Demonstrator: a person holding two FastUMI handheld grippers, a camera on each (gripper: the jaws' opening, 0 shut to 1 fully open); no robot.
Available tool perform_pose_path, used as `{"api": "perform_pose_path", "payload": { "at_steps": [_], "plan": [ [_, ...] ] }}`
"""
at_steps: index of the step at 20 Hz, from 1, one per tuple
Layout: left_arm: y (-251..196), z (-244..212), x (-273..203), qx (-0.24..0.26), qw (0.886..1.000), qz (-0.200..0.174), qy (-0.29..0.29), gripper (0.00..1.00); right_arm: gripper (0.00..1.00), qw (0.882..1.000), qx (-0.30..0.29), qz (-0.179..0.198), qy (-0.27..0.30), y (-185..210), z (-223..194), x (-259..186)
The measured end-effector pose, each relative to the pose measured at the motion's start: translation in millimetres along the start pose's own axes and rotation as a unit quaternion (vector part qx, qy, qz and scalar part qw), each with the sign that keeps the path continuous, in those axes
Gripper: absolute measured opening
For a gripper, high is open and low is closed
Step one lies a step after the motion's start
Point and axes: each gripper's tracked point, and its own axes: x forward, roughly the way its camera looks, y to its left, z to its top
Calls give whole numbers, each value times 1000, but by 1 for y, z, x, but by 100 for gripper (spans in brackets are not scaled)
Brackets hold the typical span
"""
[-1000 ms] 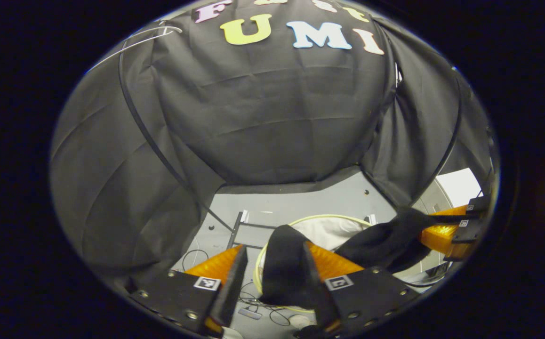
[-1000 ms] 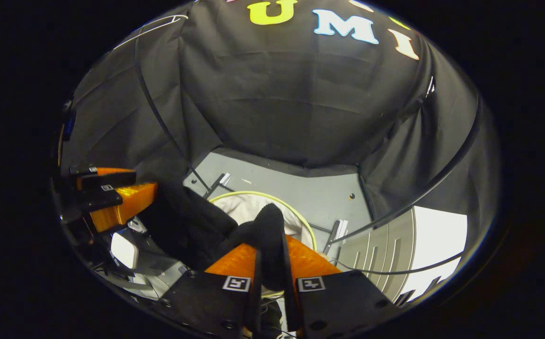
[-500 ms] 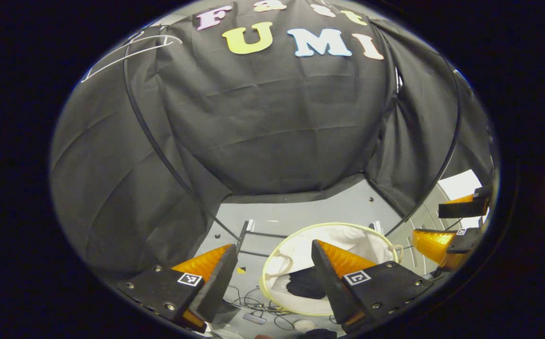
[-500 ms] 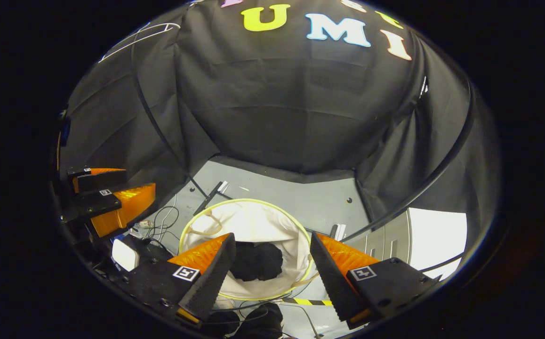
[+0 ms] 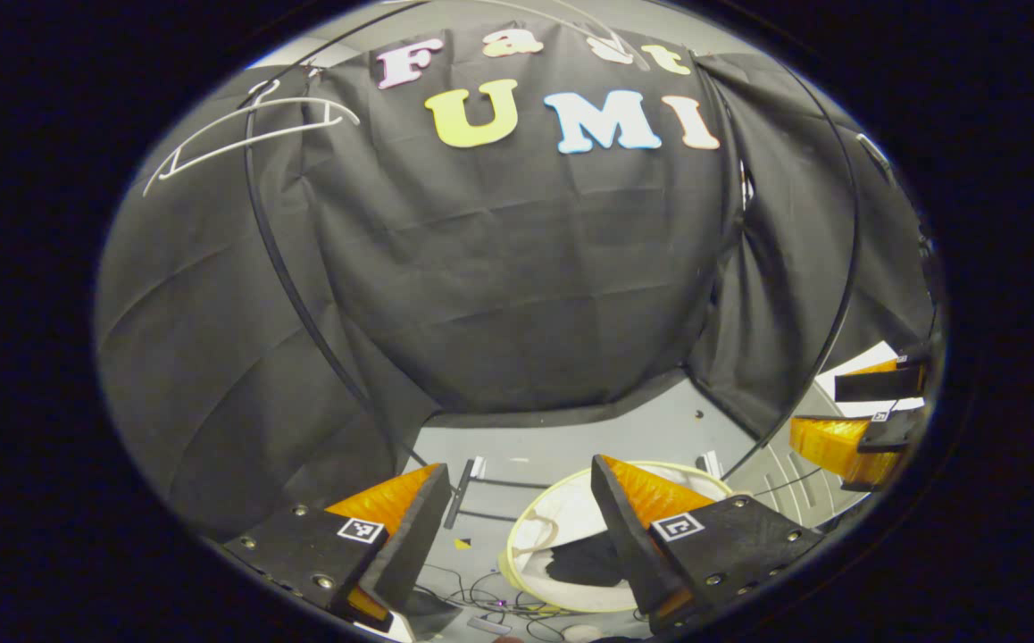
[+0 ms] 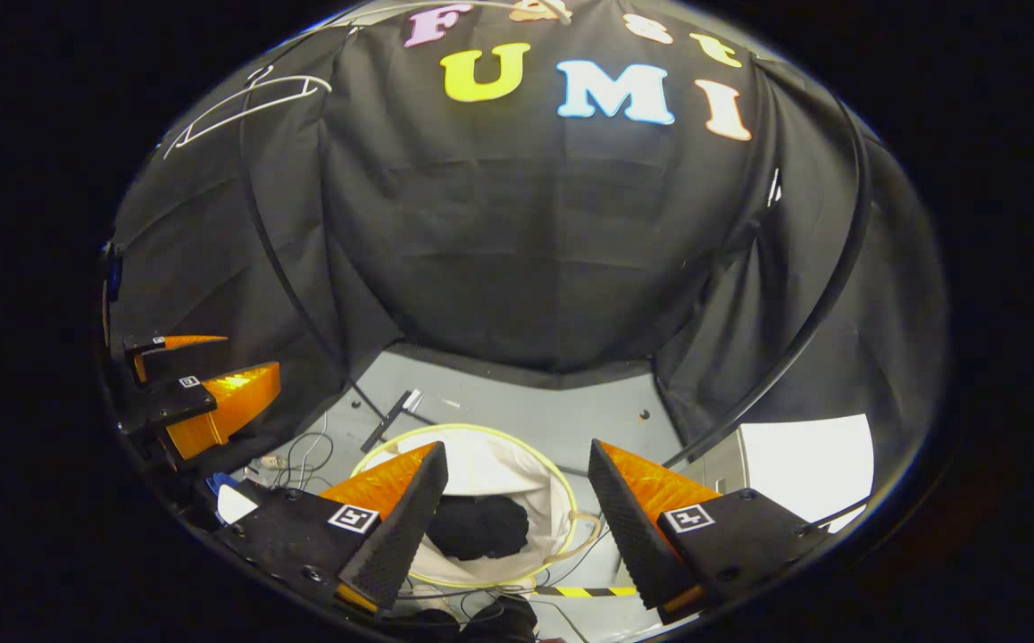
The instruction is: Grasp the clothes on the hanger with both hands and then place them into the laundry hamper below.
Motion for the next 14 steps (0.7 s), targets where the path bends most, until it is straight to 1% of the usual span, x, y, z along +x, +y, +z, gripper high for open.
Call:
{"api": "perform_pose_path", "payload": {
  "at_steps": [2, 6, 8, 9, 12, 13, 14],
  "plan": [
    [6, 23, -11, -4, 1000, -4, -26, 93, 100, 1000, 9, -10, -29, -2, 21, -15],
    [18, 75, -50, -4, 996, -10, -87, 94, 100, 995, 15, -36, -89, -15, 64, -57],
    [27, 96, -74, -11, 993, -5, -116, 93, 100, 991, 20, -46, -122, -24, 83, -81],
    [30, 106, -85, -16, 991, -1, -130, 93, 96, 989, 21, -48, -135, -27, 92, -93],
    [35, 135, -115, -27, 987, 1, -158, 93, 97, 982, 11, -66, -175, -48, 117, -128],
    [36, 145, -126, -28, 986, 6, -166, 93, 100, 979, 8, -69, -190, -54, 127, -140],
    [36, 157, -138, -28, 984, 12, -175, 93, 98, 977, 7, -71, -202, -60, 134, -152]
  ]
}}
